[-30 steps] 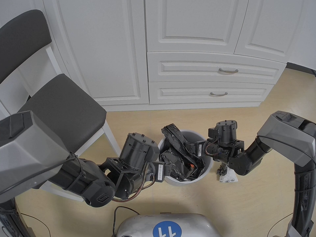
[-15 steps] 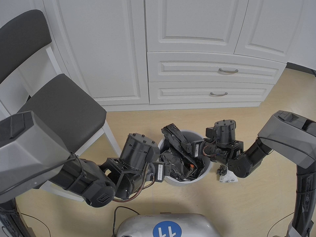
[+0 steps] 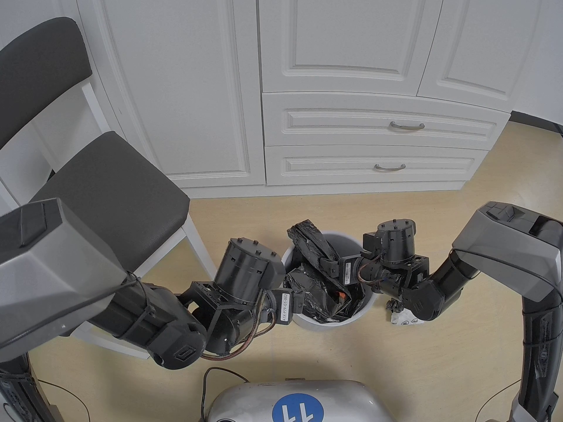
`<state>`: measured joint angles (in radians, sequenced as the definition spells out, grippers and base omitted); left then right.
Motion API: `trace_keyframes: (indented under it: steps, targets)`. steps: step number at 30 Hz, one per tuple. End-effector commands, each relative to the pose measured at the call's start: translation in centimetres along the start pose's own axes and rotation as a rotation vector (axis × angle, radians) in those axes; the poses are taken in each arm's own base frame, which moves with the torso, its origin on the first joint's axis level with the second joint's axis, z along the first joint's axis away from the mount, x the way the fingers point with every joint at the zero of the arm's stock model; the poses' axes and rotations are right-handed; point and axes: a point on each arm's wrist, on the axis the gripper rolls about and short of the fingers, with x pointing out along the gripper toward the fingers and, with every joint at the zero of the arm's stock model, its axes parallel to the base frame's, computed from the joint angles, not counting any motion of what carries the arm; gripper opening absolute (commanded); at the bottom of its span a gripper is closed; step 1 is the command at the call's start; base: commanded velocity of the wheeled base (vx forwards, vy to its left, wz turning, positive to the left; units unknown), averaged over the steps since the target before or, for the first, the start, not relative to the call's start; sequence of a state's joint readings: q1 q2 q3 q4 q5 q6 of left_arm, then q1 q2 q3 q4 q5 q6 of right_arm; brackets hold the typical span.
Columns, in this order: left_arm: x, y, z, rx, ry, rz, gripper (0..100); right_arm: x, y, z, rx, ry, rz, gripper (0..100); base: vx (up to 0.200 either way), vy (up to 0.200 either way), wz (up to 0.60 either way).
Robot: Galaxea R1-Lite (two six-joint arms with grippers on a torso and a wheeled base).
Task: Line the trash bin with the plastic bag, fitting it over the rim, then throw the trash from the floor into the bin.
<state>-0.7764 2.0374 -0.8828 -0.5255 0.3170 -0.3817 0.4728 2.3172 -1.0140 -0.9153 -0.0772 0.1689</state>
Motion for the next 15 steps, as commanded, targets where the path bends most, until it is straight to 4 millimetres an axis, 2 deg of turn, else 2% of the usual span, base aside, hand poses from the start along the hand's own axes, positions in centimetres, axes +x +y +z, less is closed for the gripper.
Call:
trace_keyframes:
  steps: [1,8,15]
  targets:
    - [0.1,0.0,-0.1,0.001,0.004,0.002,100,0.8,-0.7,-0.6,0.004,0.012,-0.016,100,0.000,0.000,0.00]
    - [0.1,0.0,-0.2,0.001,0.005,0.003,100,1.0,-2.0,-0.1,0.015,-0.005,-0.047,100,0.000,0.000,0.00]
    - [0.2,0.0,-0.3,0.003,0.008,0.006,100,1.0,-1.7,-0.6,0.006,0.012,-0.041,100,0.000,0.000,0.00]
